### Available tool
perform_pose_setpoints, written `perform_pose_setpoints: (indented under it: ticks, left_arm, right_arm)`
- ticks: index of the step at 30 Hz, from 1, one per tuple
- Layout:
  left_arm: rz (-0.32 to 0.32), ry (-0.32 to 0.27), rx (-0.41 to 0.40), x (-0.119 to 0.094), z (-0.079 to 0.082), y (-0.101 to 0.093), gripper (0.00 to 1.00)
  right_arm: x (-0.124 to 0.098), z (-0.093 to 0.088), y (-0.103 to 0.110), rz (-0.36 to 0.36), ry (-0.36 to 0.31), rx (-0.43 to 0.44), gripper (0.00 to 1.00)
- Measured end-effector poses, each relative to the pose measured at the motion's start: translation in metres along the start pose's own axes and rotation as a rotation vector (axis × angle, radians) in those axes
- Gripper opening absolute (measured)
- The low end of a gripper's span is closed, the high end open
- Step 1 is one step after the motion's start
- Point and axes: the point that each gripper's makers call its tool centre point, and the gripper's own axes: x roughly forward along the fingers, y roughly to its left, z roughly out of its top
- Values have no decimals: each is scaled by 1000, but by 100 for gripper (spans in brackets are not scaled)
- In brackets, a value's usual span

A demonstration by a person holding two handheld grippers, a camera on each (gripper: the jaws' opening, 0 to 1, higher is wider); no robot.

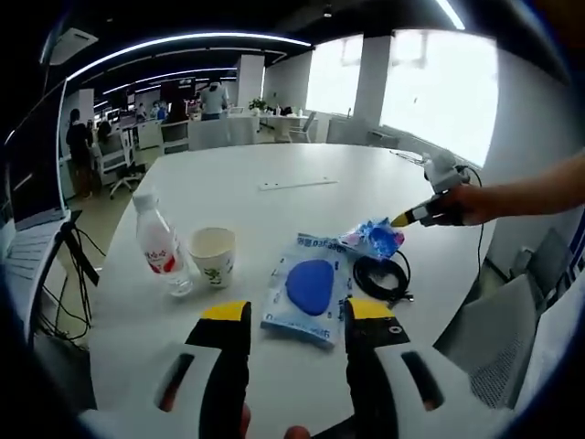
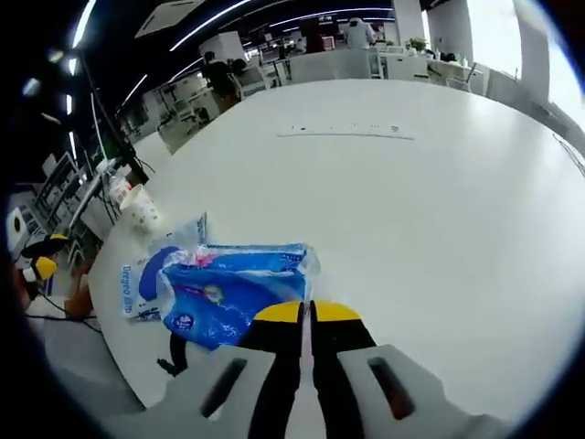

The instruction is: Arrange the tabletop items into an orderly group along one side of the table until the central work area is clear of visible clutter.

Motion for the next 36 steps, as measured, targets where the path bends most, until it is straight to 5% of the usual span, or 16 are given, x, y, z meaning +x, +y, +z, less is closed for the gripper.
perform_pose_setpoints:
  ticks: [23, 36]
  left_arm:
    - [40, -4, -27, -10, -5, -2, 40]
    - [55, -4, -45, -4, -4, -6, 40]
  right_arm:
    - [9, -21, 18, 90, 93, -51, 10]
    - [9, -14, 22, 87, 83, -48, 2]
